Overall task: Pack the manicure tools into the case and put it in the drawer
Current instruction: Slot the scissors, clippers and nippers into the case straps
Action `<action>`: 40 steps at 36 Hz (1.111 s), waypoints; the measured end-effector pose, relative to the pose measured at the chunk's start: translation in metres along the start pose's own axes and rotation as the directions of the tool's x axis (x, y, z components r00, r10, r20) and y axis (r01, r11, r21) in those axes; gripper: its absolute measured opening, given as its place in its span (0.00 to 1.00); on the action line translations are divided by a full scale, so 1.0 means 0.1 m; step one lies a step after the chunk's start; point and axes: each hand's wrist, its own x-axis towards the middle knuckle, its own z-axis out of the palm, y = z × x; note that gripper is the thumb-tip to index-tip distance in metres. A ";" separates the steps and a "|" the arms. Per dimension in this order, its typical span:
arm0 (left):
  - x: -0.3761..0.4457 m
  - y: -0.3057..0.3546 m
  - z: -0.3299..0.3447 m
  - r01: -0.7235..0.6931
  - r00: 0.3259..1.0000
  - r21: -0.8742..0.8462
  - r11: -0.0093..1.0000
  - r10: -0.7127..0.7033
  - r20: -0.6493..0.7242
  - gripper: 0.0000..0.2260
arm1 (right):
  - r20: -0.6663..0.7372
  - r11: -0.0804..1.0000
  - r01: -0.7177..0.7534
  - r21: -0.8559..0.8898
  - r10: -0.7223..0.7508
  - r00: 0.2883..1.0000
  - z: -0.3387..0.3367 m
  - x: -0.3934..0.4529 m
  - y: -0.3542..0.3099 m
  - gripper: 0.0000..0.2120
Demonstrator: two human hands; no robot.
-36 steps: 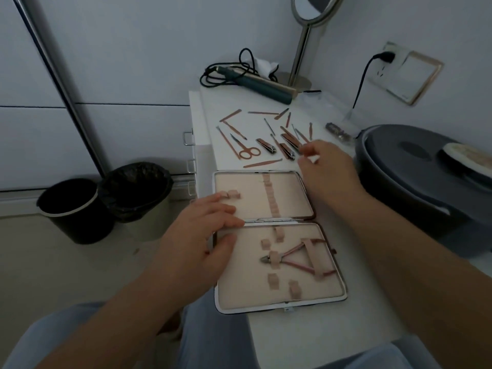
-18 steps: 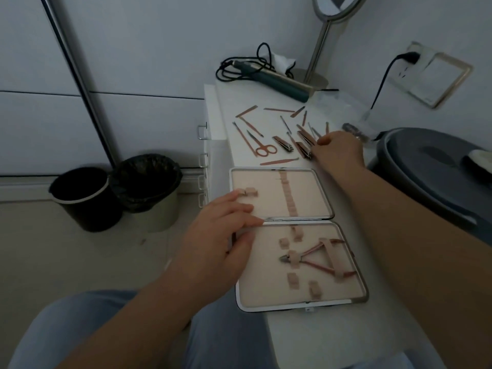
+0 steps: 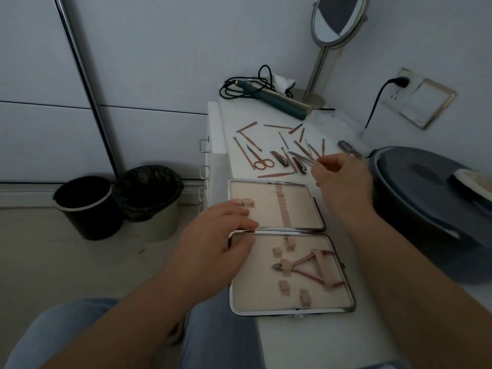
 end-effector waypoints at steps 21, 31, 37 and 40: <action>-0.06 0.55 -0.01 0.412 0.891 -0.720 0.559 -0.413 0.189 0.13 | 0.252 0.938 0.260 0.231 -0.316 0.915 -0.32 -1.43 -0.28 0.04; -0.08 0.42 -0.12 0.295 0.898 -0.431 0.853 -0.095 0.429 0.11 | 0.398 0.915 -0.037 0.403 -0.138 0.907 -0.50 -1.16 -0.27 0.08; -0.06 0.37 -0.12 0.310 0.909 -0.474 0.824 -0.110 0.402 0.11 | 0.527 0.901 -0.116 0.417 -0.136 0.839 -0.57 -1.12 -0.23 0.09; -0.03 0.38 -0.12 0.278 0.922 -0.452 0.847 -0.103 0.373 0.10 | 0.531 0.929 -0.100 0.356 -0.113 0.840 -0.59 -1.09 -0.22 0.09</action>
